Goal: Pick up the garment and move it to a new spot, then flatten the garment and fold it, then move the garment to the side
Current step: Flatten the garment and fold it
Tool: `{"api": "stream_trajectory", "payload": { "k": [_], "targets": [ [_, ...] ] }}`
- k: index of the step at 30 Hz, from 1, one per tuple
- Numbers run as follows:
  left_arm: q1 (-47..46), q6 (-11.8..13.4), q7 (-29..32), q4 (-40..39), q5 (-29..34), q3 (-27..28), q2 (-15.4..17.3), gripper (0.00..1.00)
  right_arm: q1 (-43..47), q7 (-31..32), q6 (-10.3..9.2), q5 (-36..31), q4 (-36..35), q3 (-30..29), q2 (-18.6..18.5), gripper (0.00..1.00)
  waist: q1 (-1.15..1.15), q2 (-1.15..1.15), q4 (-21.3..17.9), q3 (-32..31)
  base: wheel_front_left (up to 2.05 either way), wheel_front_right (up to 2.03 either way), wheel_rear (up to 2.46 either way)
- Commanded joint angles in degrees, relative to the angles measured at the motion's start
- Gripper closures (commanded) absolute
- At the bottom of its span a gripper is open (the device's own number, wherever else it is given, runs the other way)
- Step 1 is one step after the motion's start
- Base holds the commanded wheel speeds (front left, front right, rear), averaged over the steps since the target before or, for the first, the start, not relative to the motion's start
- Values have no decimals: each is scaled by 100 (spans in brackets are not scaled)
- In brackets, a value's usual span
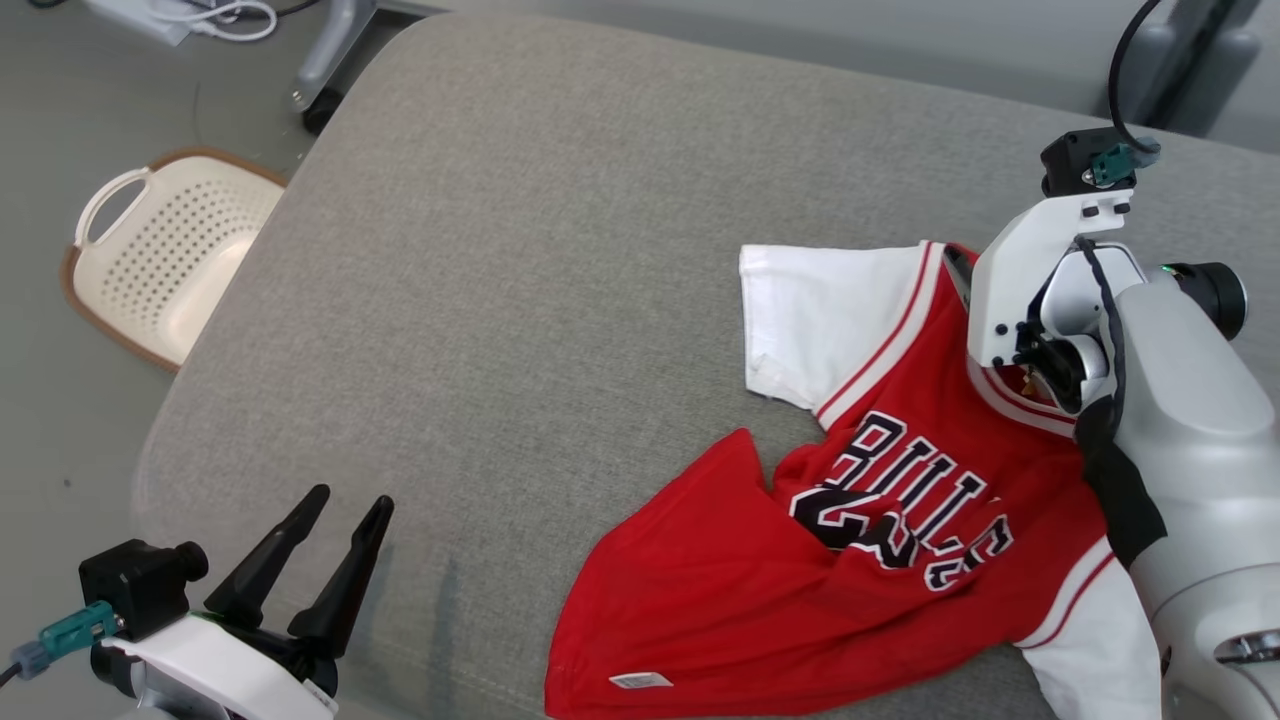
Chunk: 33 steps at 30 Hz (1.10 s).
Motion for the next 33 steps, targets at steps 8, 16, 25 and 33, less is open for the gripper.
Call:
{"api": "stream_trajectory", "payload": {
  "k": [8,16,25,33],
  "targets": [
    [-286,-244,-148,378,97,121,-165,0,-432,498,-1,-388,724,-612,4,0,0,0,303,255,0,0,0],
    [-313,-340,-191,421,292,230,-302,0,-463,277,-1,-543,911,-673,34,100,0,0,323,222,0,0,0],
    [-184,-395,-200,418,552,501,-454,0,-573,-620,-1,-427,868,-578,28,100,0,0,233,120,0,0,0],
    [88,-433,-196,308,928,895,-712,0,-472,-1330,0,-787,764,-1190,-87,100,0,0,-28,56,0,0,0]
  ]
}}
